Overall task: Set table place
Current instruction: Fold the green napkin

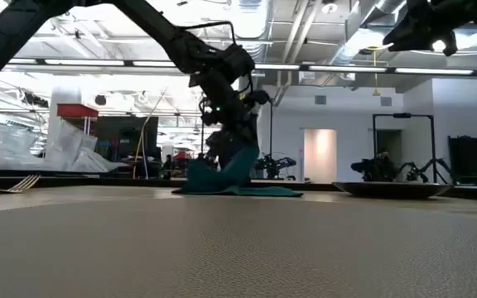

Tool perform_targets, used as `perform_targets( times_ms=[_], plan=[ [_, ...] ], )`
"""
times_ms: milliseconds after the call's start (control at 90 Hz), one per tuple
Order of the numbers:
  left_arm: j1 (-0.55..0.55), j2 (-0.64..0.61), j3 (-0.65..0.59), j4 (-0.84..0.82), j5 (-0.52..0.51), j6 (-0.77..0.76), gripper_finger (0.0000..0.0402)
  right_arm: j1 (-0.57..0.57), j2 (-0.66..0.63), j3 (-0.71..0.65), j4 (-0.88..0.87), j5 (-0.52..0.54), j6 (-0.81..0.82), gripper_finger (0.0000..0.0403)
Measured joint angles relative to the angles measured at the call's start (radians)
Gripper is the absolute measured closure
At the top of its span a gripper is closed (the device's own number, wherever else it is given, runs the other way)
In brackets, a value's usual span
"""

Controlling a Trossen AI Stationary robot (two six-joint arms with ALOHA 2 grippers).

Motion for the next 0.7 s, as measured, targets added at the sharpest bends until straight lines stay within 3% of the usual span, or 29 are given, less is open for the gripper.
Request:
perform_targets(
  times_ms=[178,378,500,700],
  plan=[
    [-0.008,0.001,0.0,-0.059,-0.019,0.238,0.0401,0.0,0.0,0.0,-0.039,-0.059,0.0,0.0285],
    [-0.026,0.001,0.001,0.169,-0.005,0.505,0.0371,0.0,0.001,0.0,-0.041,-0.069,0.0,0.0284],
    [-0.036,0.001,0.001,0.219,0.049,0.59,0.0342,0.0,0.001,0.0,-0.042,-0.077,-0.001,0.0284],
    [-0.048,0.001,0.001,0.146,0.07,0.65,0.0303,0.0,0.001,0.0,-0.042,-0.095,-0.001,0.0284]
  ],
)
